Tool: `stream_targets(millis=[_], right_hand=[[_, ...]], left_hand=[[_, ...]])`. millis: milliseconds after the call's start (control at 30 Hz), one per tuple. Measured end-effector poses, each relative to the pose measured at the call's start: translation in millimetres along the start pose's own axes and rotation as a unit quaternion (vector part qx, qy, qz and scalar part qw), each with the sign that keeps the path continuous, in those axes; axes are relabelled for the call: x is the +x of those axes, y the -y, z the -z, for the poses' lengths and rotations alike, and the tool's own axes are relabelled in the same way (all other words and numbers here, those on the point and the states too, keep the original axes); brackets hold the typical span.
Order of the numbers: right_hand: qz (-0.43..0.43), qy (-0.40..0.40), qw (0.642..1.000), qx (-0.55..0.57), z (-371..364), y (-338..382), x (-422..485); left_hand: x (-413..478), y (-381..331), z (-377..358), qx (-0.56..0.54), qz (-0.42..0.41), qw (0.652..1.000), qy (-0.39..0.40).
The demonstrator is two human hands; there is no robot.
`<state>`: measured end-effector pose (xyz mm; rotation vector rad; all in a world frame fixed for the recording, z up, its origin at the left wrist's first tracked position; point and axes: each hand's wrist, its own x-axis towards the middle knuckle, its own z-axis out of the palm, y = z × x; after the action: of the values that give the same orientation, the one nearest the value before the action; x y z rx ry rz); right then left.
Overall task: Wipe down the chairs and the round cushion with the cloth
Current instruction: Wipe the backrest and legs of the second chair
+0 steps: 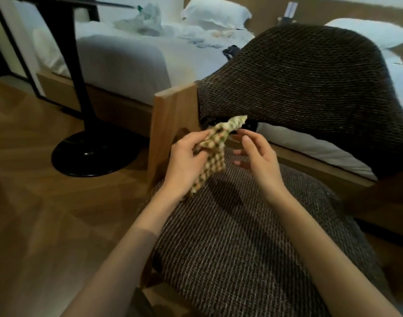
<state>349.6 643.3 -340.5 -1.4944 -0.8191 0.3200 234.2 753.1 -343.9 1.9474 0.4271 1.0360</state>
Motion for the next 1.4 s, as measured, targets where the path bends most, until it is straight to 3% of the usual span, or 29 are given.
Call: stream_targets(millis=[100,167,300,367,467,567,767,900,1033,1167,1400], right_hand=[[-0.006,-0.005,1.000,0.007,34.1,1.0,-1.0],[0.009,-0.033,0.998,-0.046,57.2,-1.7,-0.1],[-0.024,-0.057,0.982,-0.179,90.7,-22.1,5.5],[-0.067,-0.038,0.966,-0.246,96.2,-38.7,5.8],[-0.097,0.037,0.956,-0.274,88.5,-61.2,0.3],[-0.079,0.082,0.953,-0.280,71.6,-76.0,1.6],[-0.096,0.077,0.957,-0.263,52.1,-94.0,35.9],[-0.101,0.011,0.974,-0.203,40.2,-98.7,40.8],[-0.078,-0.040,0.961,-0.263,32.9,-104.5,21.9],[-0.051,-0.042,0.949,-0.309,30.5,-106.2,18.6],[-0.036,-0.076,0.951,-0.299,31.1,-119.5,19.4]], left_hand=[[12.6,-11.5,-33.9,-0.152,0.114,0.977,0.094],[17.9,-10.1,-53.4,-0.167,0.159,0.966,0.119],[20.4,6.5,-77.0,-0.102,0.258,0.950,0.141],[17.7,21.2,-82.4,0.007,0.290,0.941,0.173],[3.2,42.1,-89.1,0.165,0.235,0.935,0.209],[-1.7,58.9,-94.8,0.239,0.162,0.935,0.206],[20.4,71.8,-98.9,0.193,0.156,0.961,0.123],[18.4,67.7,-93.4,0.125,0.216,0.966,0.060],[8.8,63.0,-83.7,0.137,0.168,0.972,0.086],[8.5,61.0,-82.2,0.138,0.157,0.976,0.067],[4.8,75.1,-84.7,0.105,0.149,0.982,0.053]])
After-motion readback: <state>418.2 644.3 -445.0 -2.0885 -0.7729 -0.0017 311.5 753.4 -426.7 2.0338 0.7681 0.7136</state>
